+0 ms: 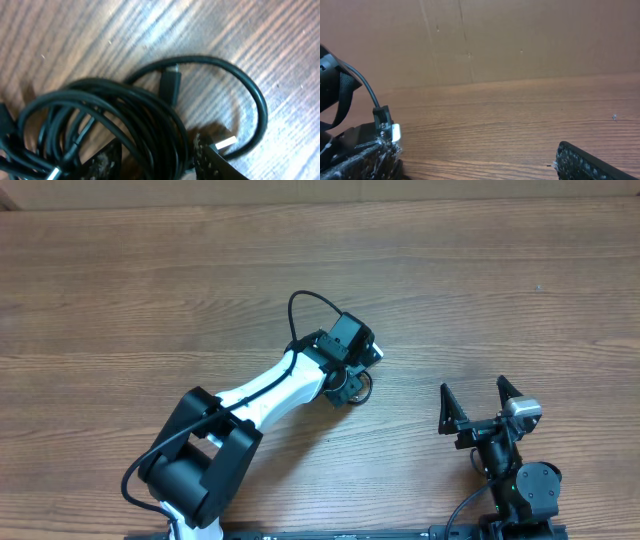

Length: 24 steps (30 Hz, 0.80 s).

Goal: Untangle cables

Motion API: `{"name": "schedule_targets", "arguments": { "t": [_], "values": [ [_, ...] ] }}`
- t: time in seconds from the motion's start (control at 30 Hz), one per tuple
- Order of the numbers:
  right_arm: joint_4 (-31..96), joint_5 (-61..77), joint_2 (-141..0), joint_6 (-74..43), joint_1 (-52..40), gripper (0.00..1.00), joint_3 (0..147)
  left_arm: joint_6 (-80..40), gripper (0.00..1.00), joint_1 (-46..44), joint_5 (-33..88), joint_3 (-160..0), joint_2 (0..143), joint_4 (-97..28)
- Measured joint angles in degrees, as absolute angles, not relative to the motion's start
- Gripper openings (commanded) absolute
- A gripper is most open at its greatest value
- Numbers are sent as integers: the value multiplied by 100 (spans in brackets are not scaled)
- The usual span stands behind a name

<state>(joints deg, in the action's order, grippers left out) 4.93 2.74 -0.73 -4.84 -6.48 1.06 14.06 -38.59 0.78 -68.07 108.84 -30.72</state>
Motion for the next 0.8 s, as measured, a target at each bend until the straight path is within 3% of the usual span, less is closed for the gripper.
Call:
{"name": "schedule_targets", "arguments": {
  "t": [0.1,0.13,0.63,0.8],
  "values": [
    [495,272,-73,-486,-648,100,106,1382,10,-3865,45,-6853,10960,-3044],
    [495,274,-73,-486,-648,100,106,1367,5,-3865,19,-6855,10991,-3050],
    [493,272,-73,-484,-648,100,106,792,4,-3828,-123,-7743,10790,-3682],
    [495,272,-73,-484,-648,100,106,460,4,-3481,545,-8103,10175,-3907]
  ]
}}
